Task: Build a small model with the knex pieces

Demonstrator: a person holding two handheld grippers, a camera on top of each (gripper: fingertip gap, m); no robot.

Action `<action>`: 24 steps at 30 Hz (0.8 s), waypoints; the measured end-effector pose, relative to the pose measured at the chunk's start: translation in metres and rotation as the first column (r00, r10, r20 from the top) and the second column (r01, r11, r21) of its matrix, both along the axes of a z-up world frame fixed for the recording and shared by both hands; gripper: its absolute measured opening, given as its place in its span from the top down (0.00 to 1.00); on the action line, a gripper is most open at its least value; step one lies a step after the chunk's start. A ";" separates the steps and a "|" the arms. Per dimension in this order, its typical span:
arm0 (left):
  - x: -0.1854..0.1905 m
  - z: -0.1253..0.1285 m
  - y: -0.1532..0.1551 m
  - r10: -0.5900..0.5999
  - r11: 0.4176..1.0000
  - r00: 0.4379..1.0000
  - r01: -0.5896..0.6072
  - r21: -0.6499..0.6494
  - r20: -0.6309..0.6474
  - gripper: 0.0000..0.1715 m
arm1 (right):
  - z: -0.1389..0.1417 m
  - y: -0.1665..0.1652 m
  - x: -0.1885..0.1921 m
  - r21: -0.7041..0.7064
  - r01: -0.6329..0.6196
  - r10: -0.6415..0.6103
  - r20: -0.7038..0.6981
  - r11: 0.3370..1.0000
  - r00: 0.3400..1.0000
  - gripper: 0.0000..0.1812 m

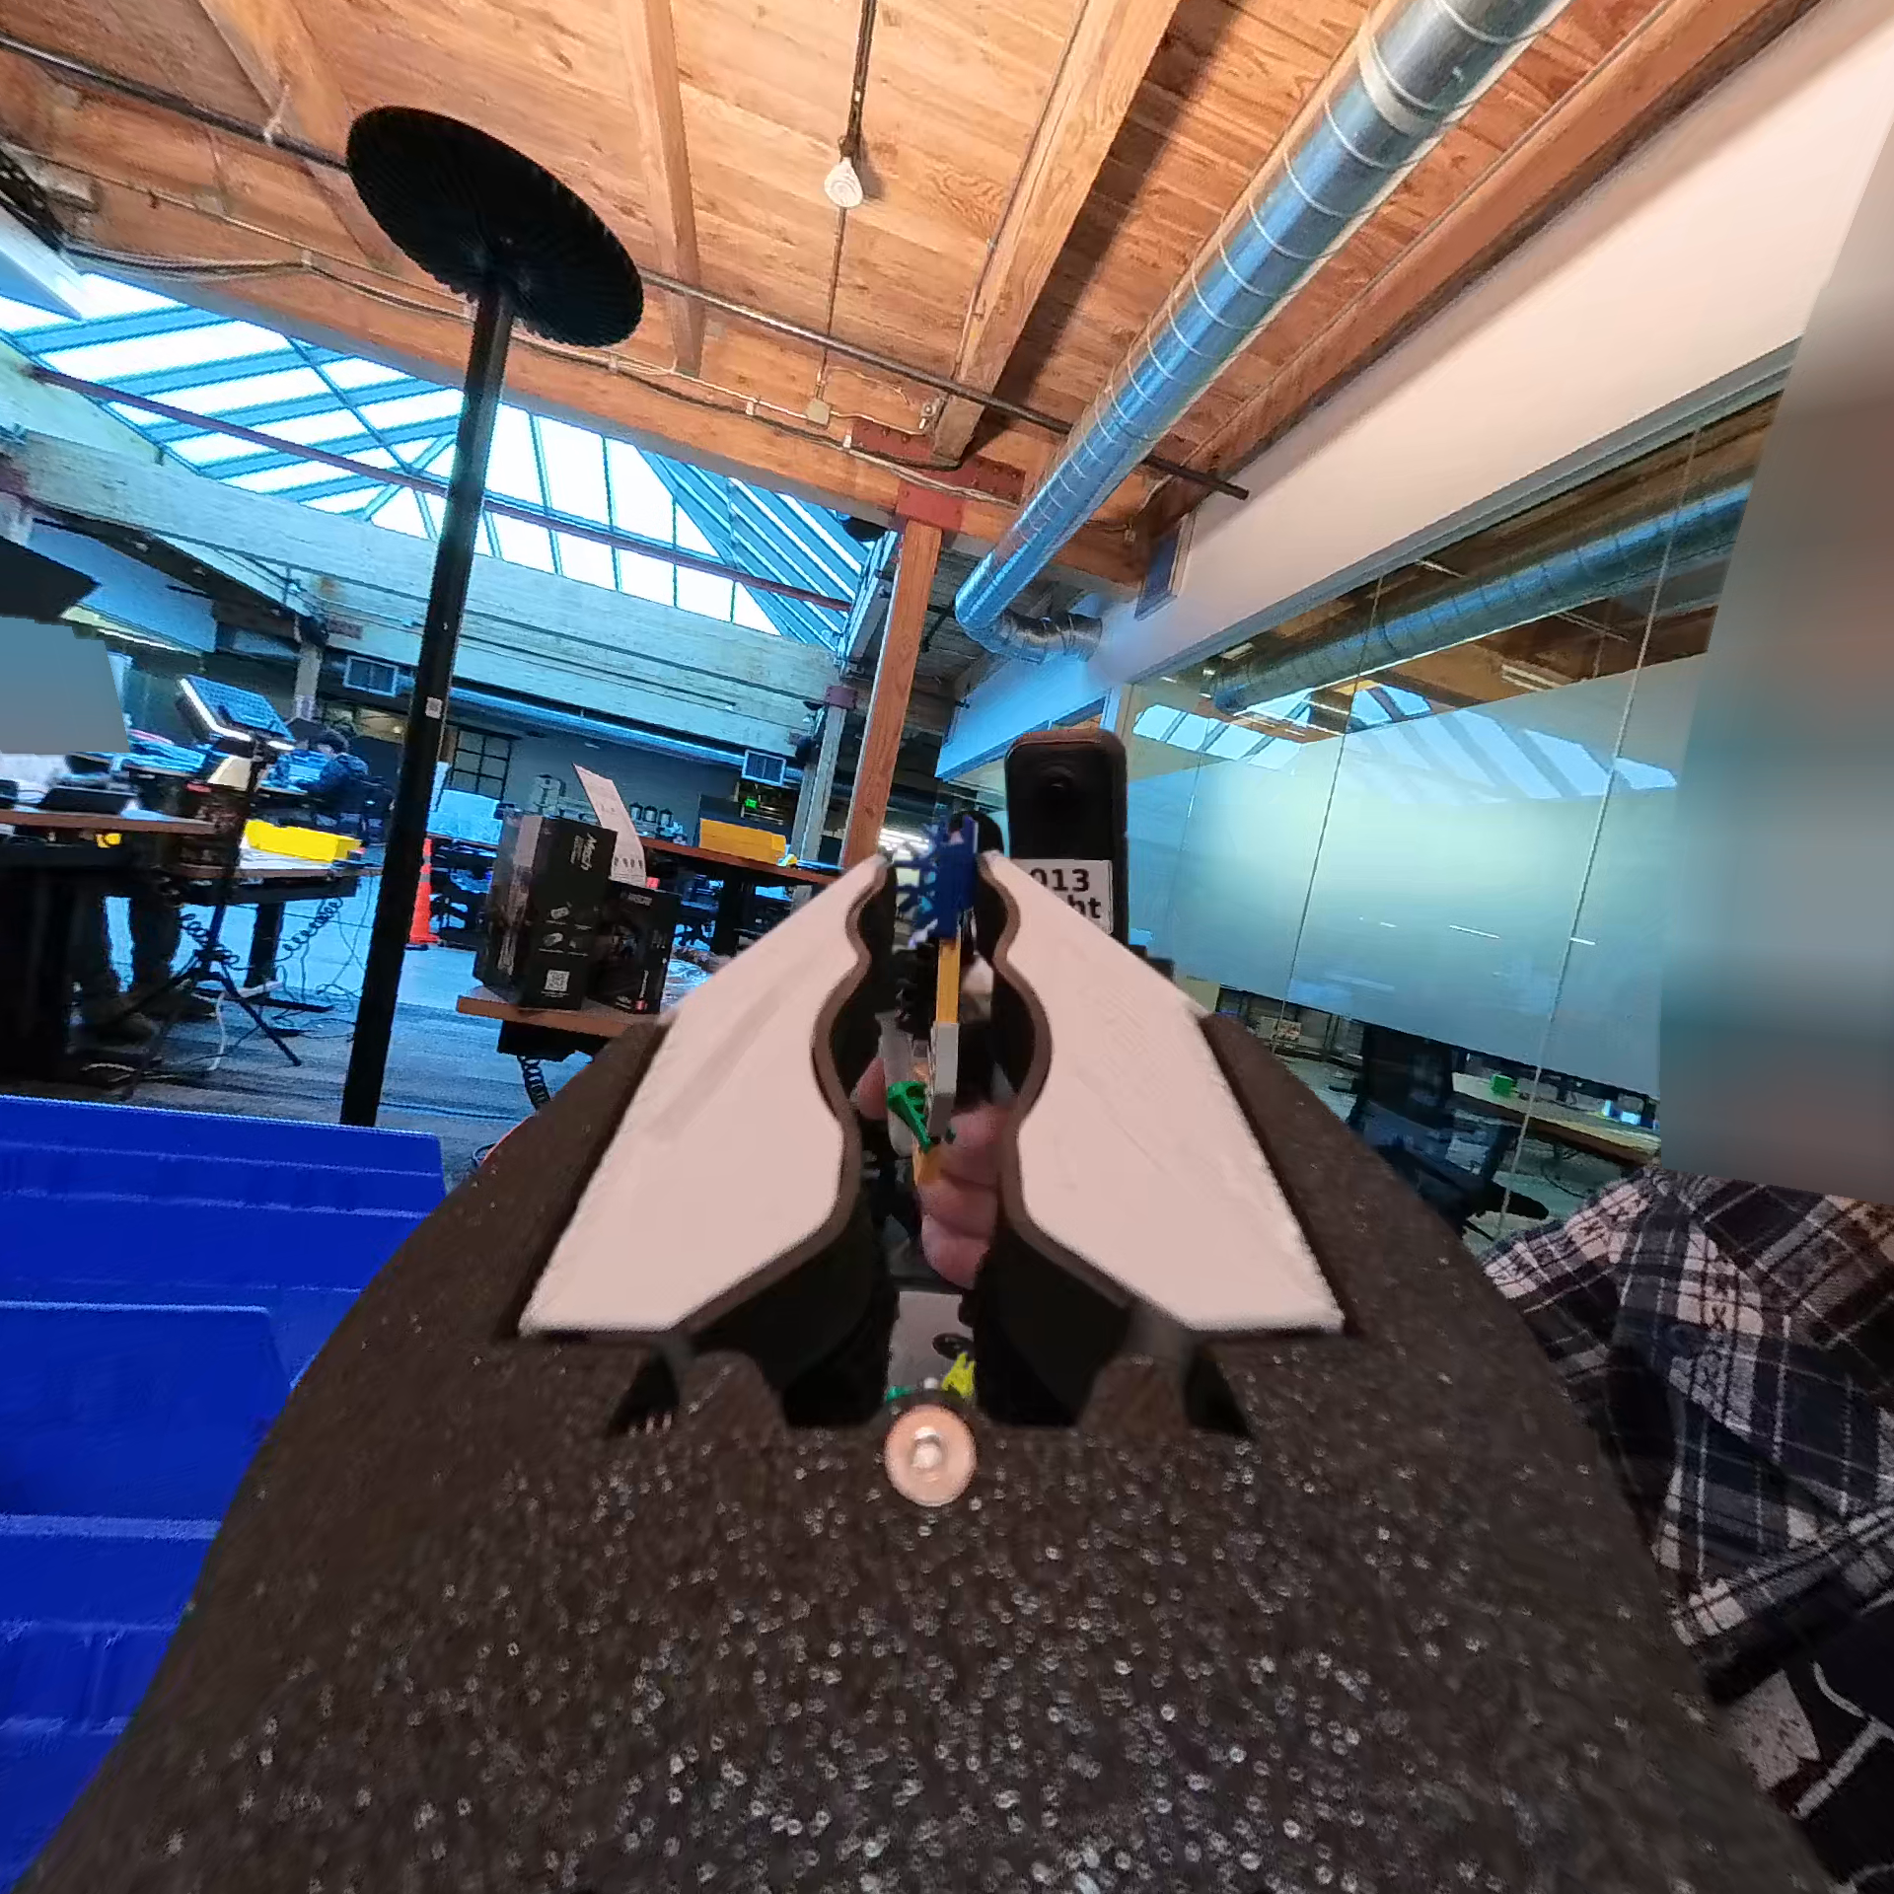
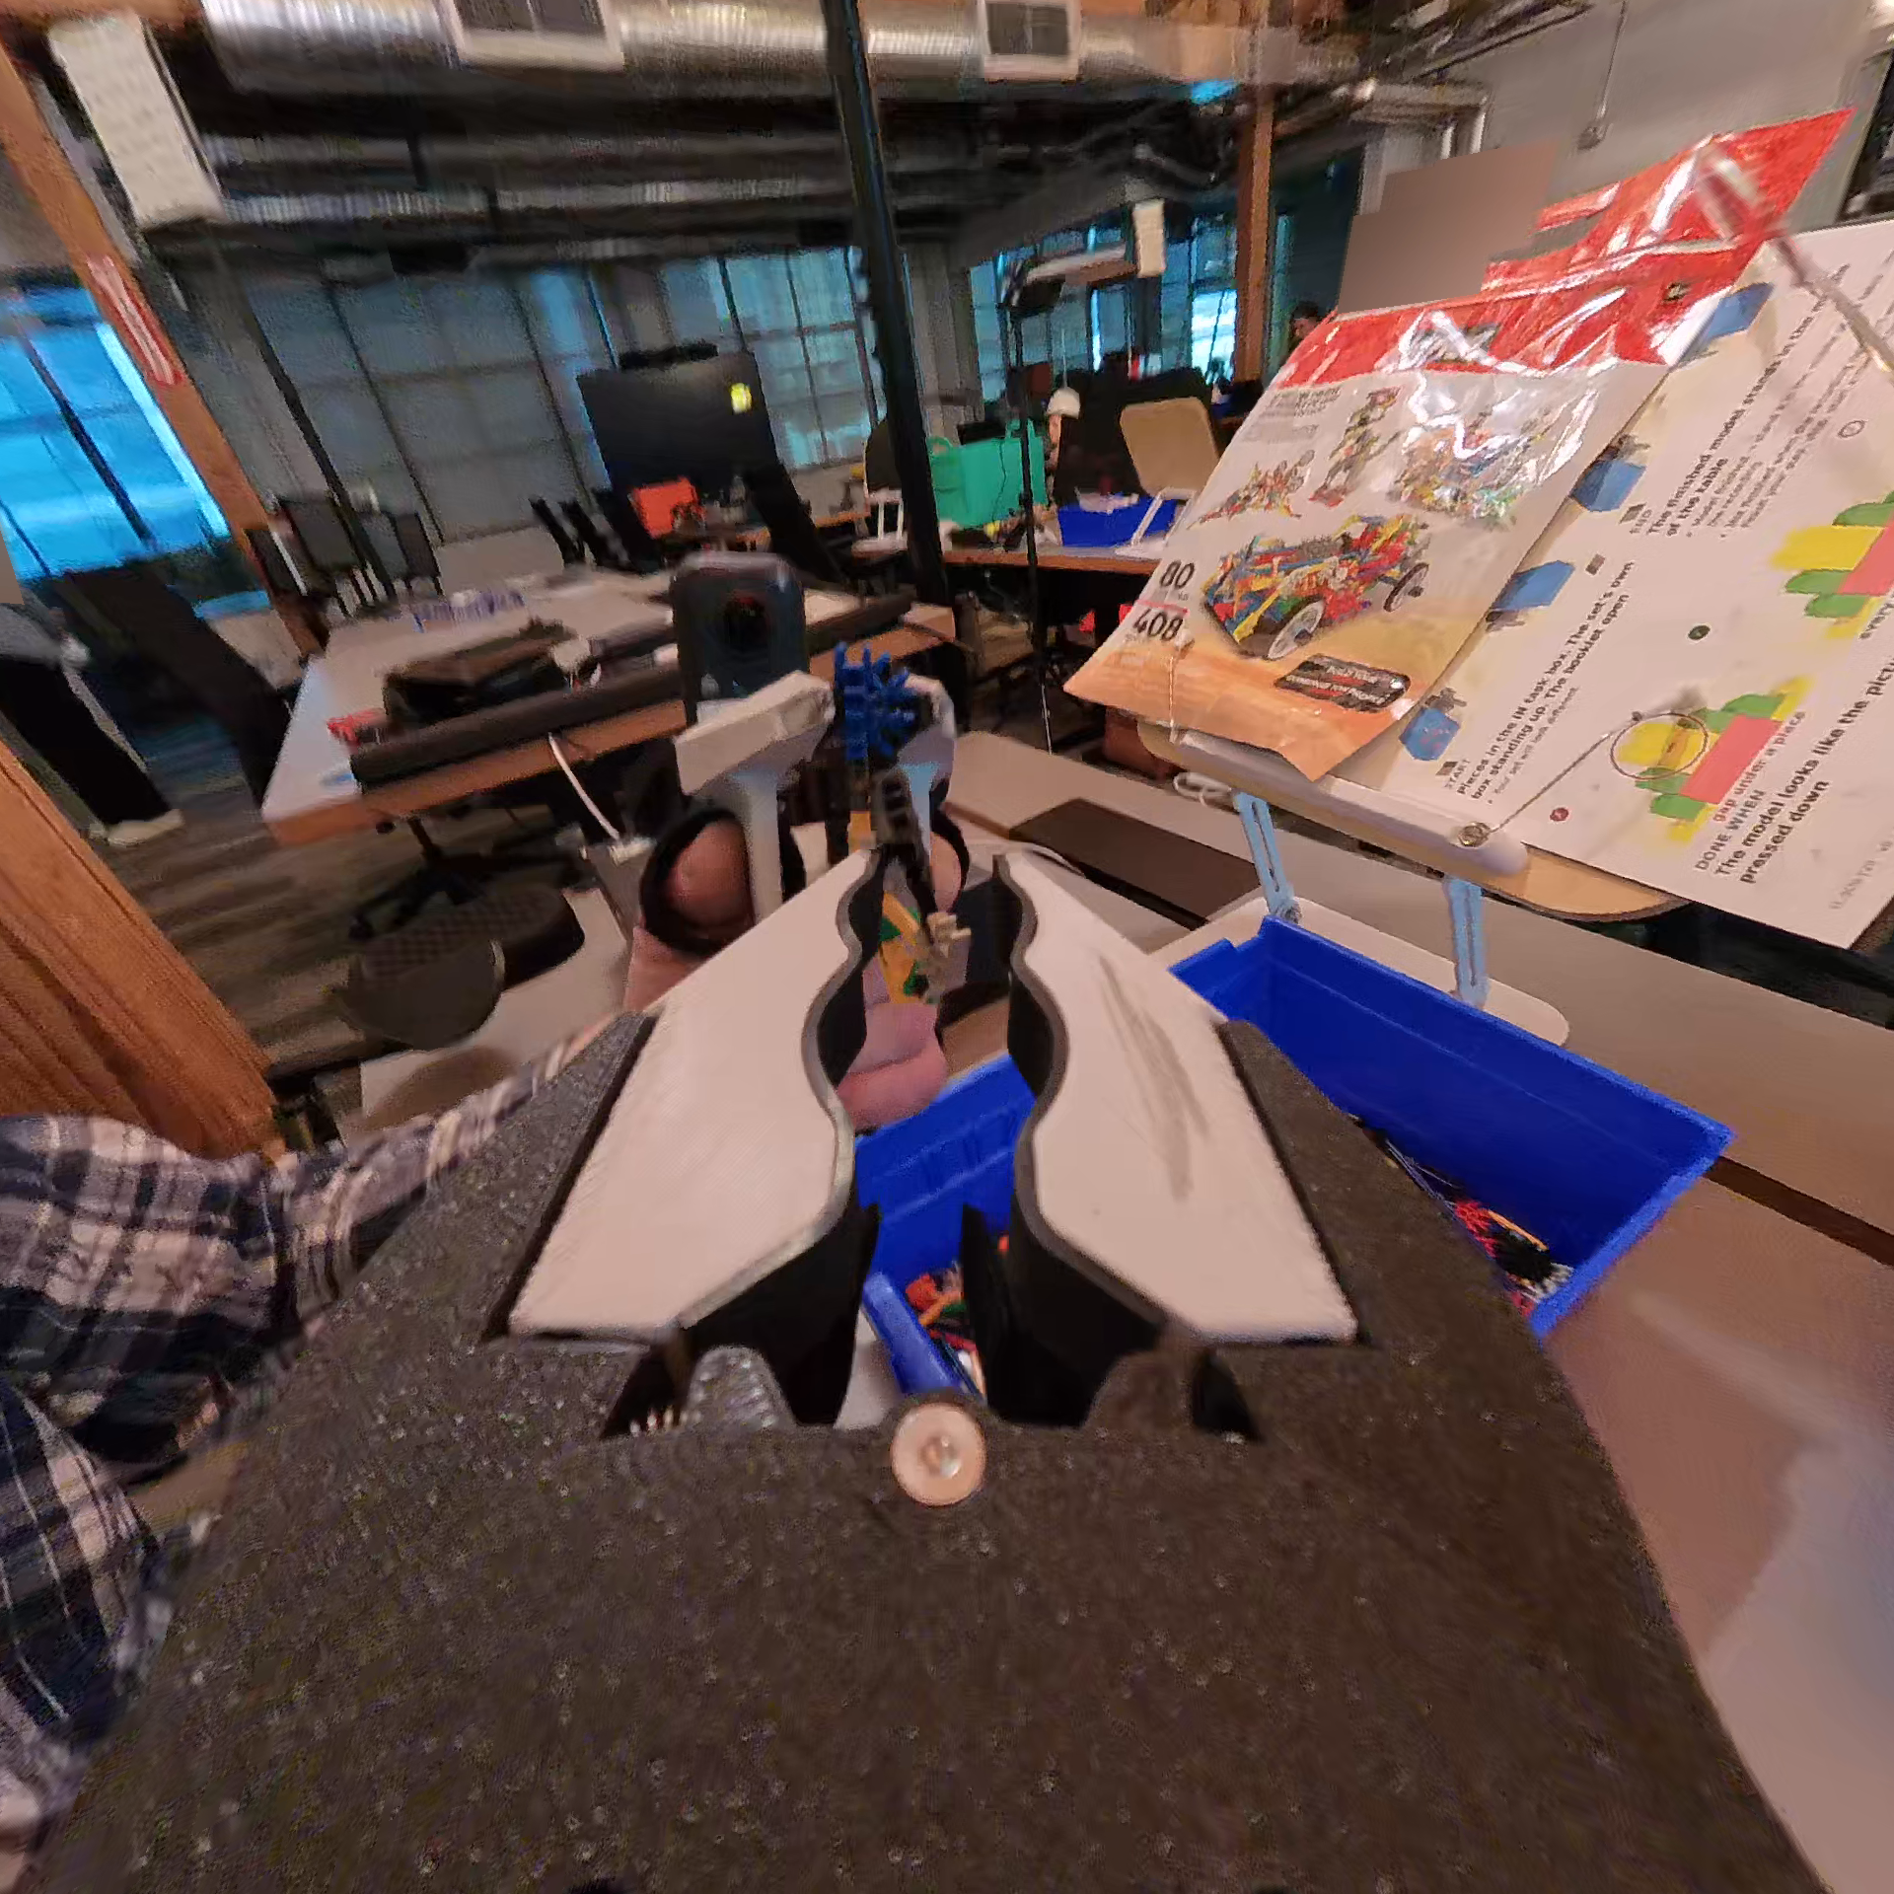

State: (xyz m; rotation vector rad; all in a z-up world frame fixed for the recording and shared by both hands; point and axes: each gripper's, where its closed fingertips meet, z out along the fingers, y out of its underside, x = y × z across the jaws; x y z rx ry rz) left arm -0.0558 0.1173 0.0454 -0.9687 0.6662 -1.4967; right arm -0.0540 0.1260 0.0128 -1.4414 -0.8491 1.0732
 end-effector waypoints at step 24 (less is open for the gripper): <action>0.020 -0.016 -0.012 0.054 0.992 0.977 -0.028 0.124 -0.207 0.99 | 0.018 -0.007 0.009 0.072 -0.010 0.012 -0.031 0.997 0.999 0.99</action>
